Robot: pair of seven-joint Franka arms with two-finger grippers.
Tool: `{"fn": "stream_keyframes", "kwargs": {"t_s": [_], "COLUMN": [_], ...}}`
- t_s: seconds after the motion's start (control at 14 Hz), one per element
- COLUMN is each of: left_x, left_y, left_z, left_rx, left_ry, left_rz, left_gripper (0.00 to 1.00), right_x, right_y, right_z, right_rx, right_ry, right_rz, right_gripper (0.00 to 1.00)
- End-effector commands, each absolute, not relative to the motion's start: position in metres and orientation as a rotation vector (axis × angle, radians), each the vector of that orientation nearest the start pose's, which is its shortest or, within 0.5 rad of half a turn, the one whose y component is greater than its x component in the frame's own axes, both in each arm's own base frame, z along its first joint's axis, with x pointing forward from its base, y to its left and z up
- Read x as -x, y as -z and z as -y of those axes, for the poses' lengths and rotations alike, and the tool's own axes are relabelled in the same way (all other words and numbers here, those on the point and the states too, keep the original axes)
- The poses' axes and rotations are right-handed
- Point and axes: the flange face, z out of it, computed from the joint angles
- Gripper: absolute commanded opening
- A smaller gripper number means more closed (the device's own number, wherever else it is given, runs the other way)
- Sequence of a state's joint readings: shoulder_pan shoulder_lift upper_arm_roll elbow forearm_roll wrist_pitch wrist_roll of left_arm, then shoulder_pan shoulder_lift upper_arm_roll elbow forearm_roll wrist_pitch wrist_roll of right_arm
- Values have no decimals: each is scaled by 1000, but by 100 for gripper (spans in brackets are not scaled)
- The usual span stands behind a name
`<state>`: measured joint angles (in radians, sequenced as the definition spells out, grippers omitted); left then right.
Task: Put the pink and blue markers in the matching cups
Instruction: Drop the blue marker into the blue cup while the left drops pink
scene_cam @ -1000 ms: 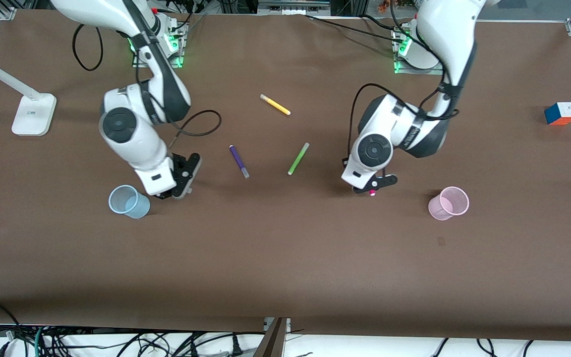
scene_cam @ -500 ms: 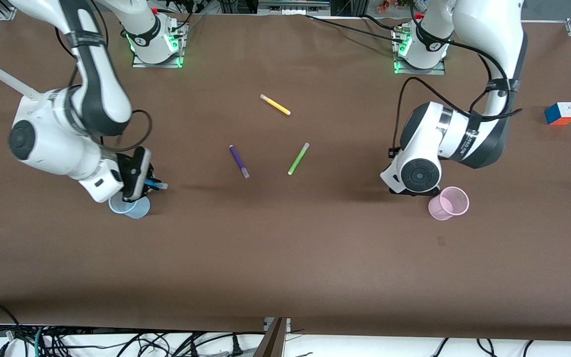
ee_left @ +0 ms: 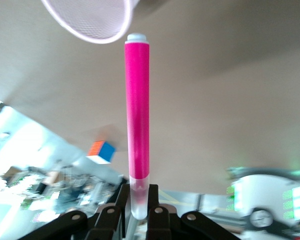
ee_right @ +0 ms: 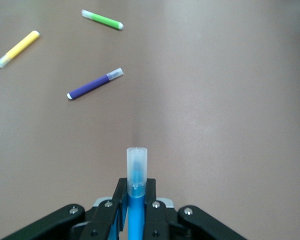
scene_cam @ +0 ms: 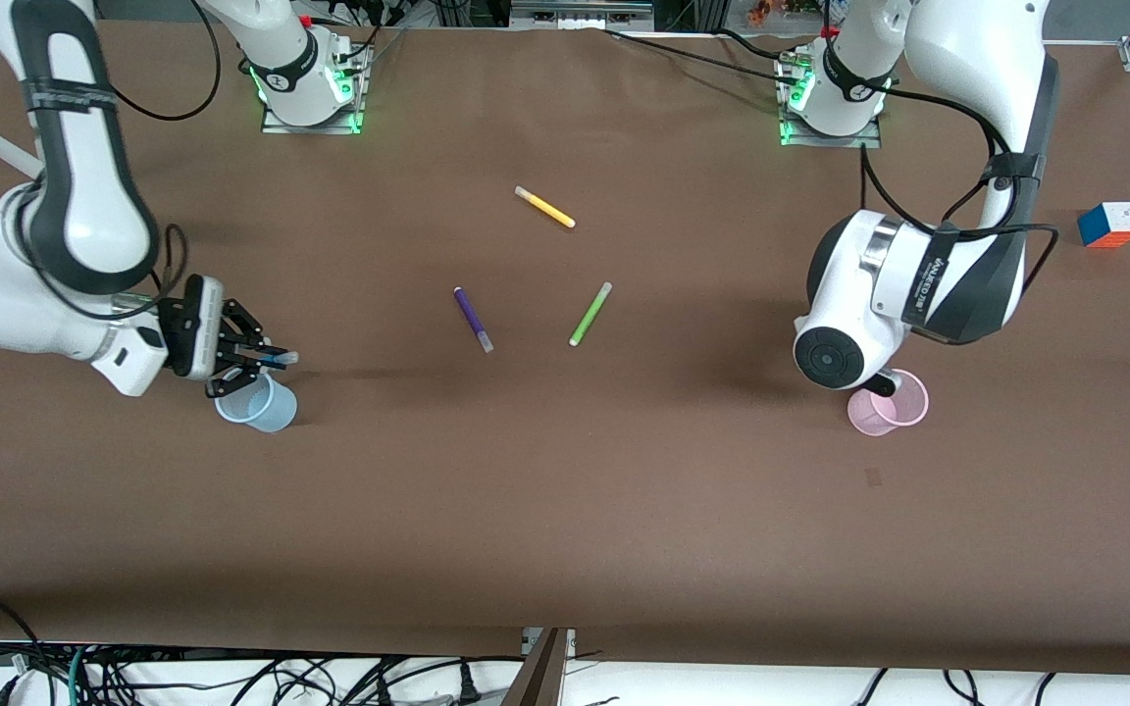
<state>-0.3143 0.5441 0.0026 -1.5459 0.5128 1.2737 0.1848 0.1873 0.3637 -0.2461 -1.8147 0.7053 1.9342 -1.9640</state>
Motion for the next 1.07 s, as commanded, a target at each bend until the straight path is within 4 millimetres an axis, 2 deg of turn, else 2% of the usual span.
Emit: {"fn": "stream_keyframes", "kwargs": {"t_s": [0.0, 0.14, 0.36, 0.5, 0.79, 0.86, 0.93, 1.0], "left_x": [-603, -608, -610, -616, -624, -624, -624, -625], "left_y": [-307, -297, -282, -272, -259, -259, -259, -259], "left_z": [111, 104, 113, 110, 110, 109, 109, 108], "left_rx": [2113, 2047, 1979, 1920, 1931, 1937, 1945, 1942], "left_ry": [-1007, -1007, -986, -967, -906, -910, -902, -908], "left_rz": [-741, -741, -775, -785, -830, -829, -816, -825], "left_gripper": [0, 0, 0, 0, 1, 13, 93, 100], "right_x": [-620, -620, -627, -635, -646, -645, -645, -644], "right_y": [-329, -327, -320, -313, -307, -303, -298, -291], "right_z": [5, 17, 24, 26, 38, 40, 46, 53], "right_rx": [-2482, -2485, -2511, -2526, -2576, -2591, -2613, -2638], "right_ry": [-815, -856, -922, -1009, -1094, -1104, -1112, -1111], "right_rz": [-2596, -2597, -2581, -2567, -2531, -2537, -2518, -2501], "right_gripper": [5, 5, 5, 5, 5, 5, 6, 6]}}
